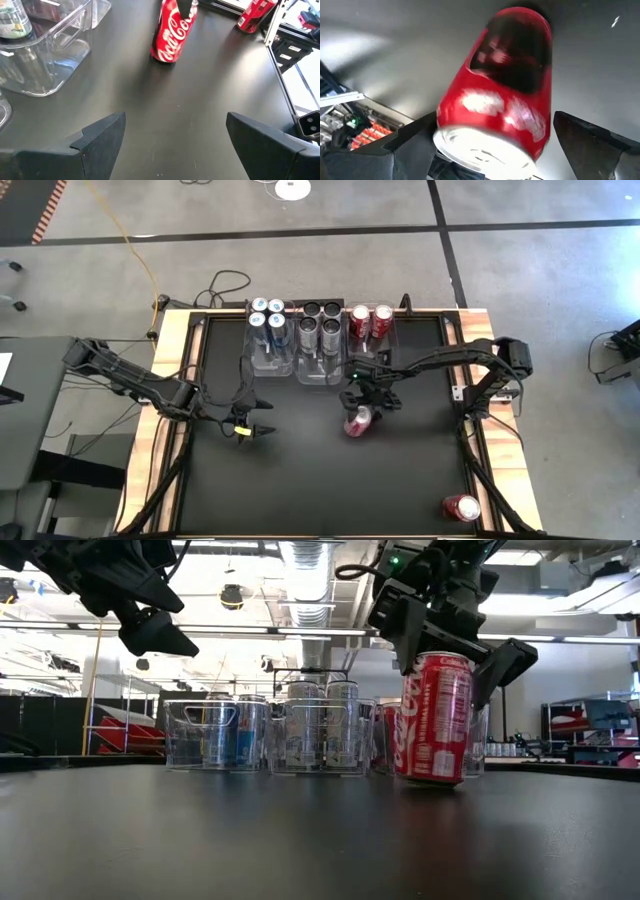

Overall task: Sort soda cans
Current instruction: Put the top red soda can into the right transparent bin

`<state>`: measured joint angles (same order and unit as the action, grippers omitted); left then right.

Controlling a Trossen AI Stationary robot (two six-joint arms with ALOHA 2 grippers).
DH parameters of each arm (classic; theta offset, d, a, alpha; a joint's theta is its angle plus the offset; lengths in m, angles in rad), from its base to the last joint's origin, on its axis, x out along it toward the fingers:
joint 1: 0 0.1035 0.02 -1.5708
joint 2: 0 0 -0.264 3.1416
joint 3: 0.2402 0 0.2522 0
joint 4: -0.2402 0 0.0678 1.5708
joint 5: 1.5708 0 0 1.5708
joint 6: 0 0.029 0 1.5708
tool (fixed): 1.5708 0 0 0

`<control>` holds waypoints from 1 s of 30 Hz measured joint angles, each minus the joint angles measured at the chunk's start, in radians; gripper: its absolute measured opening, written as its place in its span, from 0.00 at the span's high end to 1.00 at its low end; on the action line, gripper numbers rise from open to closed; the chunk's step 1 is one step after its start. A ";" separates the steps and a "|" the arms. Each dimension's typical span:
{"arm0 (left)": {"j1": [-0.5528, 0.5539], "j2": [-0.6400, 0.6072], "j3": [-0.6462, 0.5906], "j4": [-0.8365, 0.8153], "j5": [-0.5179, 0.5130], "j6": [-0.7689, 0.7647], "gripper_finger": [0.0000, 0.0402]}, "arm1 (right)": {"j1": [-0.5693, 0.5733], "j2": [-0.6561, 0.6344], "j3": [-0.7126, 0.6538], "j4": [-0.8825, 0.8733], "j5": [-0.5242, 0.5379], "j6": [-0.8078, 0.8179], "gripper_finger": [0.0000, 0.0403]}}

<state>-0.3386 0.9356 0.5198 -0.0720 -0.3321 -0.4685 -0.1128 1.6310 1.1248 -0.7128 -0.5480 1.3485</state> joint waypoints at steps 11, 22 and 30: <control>-0.010 0.000 0.000 -0.053 0.007 -0.010 0.15 | 0.039 0.000 0.134 -0.116 0.153 -0.184 0.01; -0.010 0.000 0.000 -0.059 0.006 -0.047 0.15 | 0.106 -0.001 0.198 -0.231 0.365 -0.462 0.01; -0.010 0.000 0.000 -0.059 0.016 -0.109 0.15 | 0.148 0.007 0.198 -0.181 0.415 -0.596 0.01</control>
<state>-0.3485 0.9352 0.5198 -0.1310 -0.3161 -0.5770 0.0348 1.6379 1.3223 -0.8937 -0.1330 0.7528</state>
